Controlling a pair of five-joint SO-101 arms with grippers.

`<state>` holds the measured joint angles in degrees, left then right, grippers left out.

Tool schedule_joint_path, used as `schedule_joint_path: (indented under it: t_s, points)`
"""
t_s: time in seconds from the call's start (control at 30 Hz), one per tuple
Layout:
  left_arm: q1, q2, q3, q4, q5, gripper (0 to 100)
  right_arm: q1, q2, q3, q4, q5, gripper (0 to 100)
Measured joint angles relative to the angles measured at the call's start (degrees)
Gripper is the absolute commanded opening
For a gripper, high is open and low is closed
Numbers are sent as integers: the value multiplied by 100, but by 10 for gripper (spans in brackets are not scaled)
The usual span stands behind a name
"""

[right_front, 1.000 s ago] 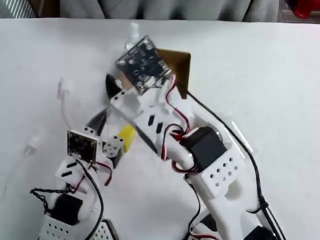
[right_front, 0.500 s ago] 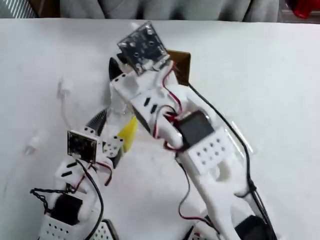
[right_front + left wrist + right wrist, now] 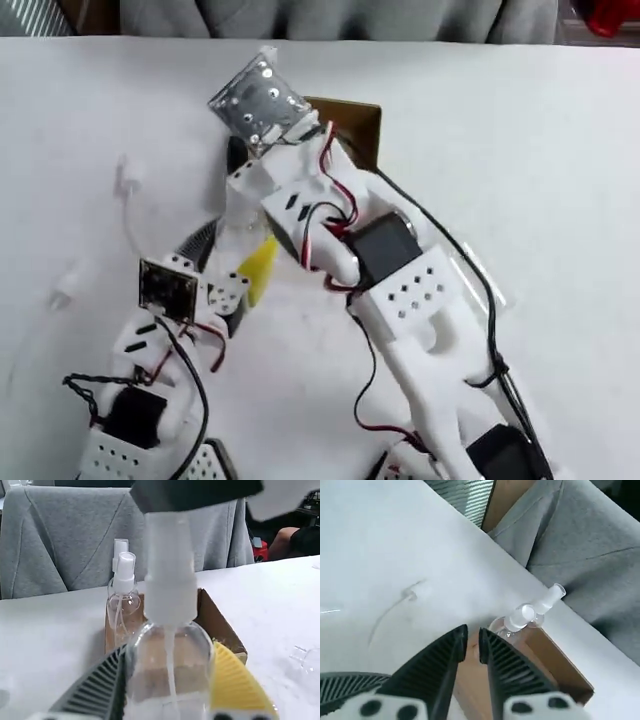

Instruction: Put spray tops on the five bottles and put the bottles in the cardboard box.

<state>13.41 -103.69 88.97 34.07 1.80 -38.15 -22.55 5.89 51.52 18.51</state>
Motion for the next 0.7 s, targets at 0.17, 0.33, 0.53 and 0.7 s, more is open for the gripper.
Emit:
schedule_joint_path:
  t_s: [0.17, 0.33, 0.53, 0.7]
  points:
    - [0, 0, 0, 0, 0, 20, 0, -35, -62, 88, 88, 19]
    - [0, 0, 0, 0, 0, 20, 0, -202, -53, 79, 105, 19]
    - [0, 0, -9, 0, 0, 20, 158, -360, -44, -202, 114, 19]
    - [0, 0, -9, 0, 0, 20, 264, -730, -44, -220, -79, 19]
